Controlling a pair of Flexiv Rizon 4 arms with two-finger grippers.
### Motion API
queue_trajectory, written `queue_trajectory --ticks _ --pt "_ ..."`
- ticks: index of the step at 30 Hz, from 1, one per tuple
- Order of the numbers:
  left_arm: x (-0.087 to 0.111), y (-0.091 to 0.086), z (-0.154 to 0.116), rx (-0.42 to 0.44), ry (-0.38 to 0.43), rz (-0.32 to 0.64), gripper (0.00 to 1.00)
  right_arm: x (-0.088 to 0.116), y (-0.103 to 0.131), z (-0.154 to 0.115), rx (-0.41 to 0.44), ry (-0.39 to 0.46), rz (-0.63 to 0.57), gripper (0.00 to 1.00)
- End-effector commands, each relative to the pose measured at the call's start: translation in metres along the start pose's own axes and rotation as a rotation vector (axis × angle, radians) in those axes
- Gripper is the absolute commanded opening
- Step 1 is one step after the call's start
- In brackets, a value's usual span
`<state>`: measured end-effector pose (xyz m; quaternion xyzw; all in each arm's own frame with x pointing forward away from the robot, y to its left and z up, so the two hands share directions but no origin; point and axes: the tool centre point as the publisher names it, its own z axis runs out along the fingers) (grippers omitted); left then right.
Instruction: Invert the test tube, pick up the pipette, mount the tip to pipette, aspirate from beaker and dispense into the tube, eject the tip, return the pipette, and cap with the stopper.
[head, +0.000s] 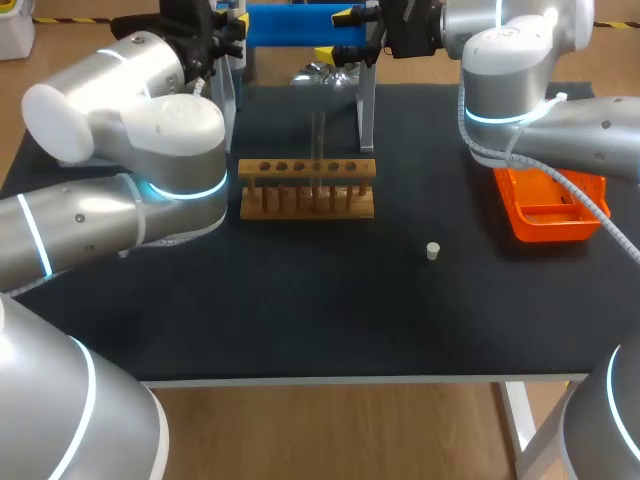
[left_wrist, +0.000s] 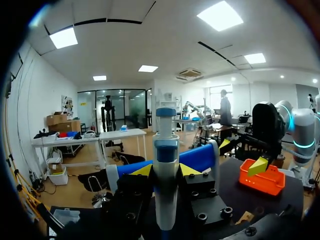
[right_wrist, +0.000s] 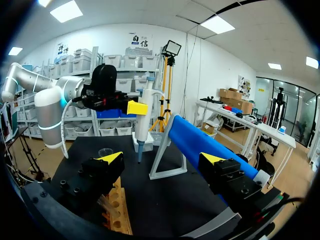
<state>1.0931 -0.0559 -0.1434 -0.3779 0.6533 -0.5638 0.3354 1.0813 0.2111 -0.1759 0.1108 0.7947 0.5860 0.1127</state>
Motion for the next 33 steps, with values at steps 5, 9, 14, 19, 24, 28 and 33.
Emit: queue_trajectory --ticks 5,9,14,19,24,28,33 --pt "0.0 0.001 0.001 0.004 0.002 -0.001 0.0 0.0 0.0 -0.001 0.001 0.0 0.0 1.0" --pt "0.0 0.001 0.001 0.004 0.002 -0.001 0.0 0.0 0.0 -0.001 0.001 0.0 0.0 1.0" --pt "-0.005 0.004 0.007 -0.007 -0.032 -0.008 0.0 0.0 0.0 -0.001 0.001 0.0 0.0 1.0" --pt "-0.012 0.008 0.014 -0.021 -0.069 -0.023 0.0 0.0 0.0 -0.001 0.001 0.0 0.0 1.0" --pt "-0.016 0.011 0.022 -0.029 -0.104 -0.03 0.0 0.0 0.0 -0.001 0.001 0.0 0.0 1.0" --pt "-0.017 0.013 0.029 -0.035 -0.128 -0.043 0.0 0.0 0.0 -0.001 0.001 0.0 0.0 1.0" --pt "-0.016 0.013 0.035 -0.038 -0.16 -0.052 0.0 0.0 0.0 -0.001 0.001 0.0 0.0 1.0"
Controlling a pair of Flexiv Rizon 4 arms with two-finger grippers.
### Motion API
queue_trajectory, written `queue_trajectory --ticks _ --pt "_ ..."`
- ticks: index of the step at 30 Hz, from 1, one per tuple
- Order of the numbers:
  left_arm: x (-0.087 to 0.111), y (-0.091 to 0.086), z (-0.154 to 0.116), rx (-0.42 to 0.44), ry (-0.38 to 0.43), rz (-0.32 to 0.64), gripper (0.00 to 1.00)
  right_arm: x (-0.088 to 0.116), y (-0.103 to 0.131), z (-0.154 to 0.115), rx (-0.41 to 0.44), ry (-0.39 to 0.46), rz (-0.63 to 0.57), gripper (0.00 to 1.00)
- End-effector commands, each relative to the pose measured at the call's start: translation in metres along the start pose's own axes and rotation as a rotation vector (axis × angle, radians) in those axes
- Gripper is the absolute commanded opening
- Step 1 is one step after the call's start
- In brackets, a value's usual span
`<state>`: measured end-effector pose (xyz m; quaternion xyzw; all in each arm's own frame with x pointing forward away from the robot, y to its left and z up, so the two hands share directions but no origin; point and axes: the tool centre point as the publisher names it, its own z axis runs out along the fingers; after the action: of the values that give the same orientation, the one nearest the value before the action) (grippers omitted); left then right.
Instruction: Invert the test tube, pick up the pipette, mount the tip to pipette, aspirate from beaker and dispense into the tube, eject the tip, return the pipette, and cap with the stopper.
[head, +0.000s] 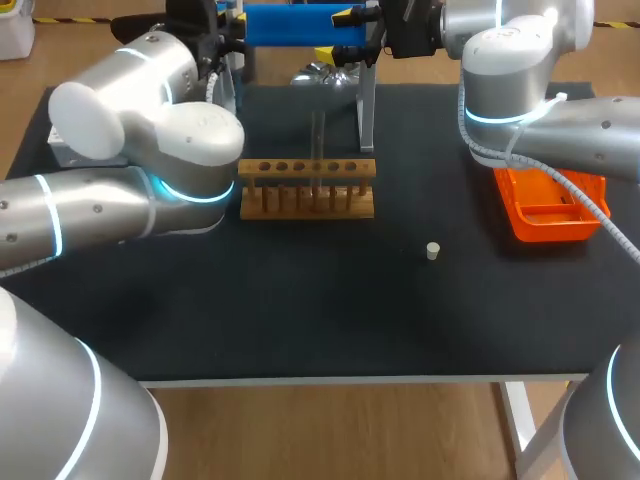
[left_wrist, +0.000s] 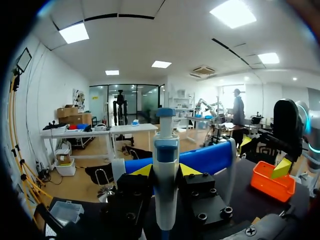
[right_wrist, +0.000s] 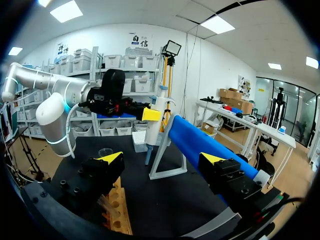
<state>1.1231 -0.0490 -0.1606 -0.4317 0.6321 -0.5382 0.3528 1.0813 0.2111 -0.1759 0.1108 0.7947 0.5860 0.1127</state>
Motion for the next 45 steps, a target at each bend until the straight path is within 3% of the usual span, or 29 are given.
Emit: queue_trajectory --ticks 1,14,45 --pt "0.006 -0.001 0.01 -0.009 -0.059 -0.004 0.0 0.0 0.0 -0.001 0.001 0.0 0.0 1.0" --pt "-0.001 0.003 0.021 -0.051 -0.182 -0.04 0.0 0.0 0.0 -0.001 0.001 0.0 0.0 1.0" --pt "-0.011 0.02 0.039 -0.168 -0.227 -0.045 0.0 0.0 0.0 -0.001 0.001 0.0 0.0 1.0"
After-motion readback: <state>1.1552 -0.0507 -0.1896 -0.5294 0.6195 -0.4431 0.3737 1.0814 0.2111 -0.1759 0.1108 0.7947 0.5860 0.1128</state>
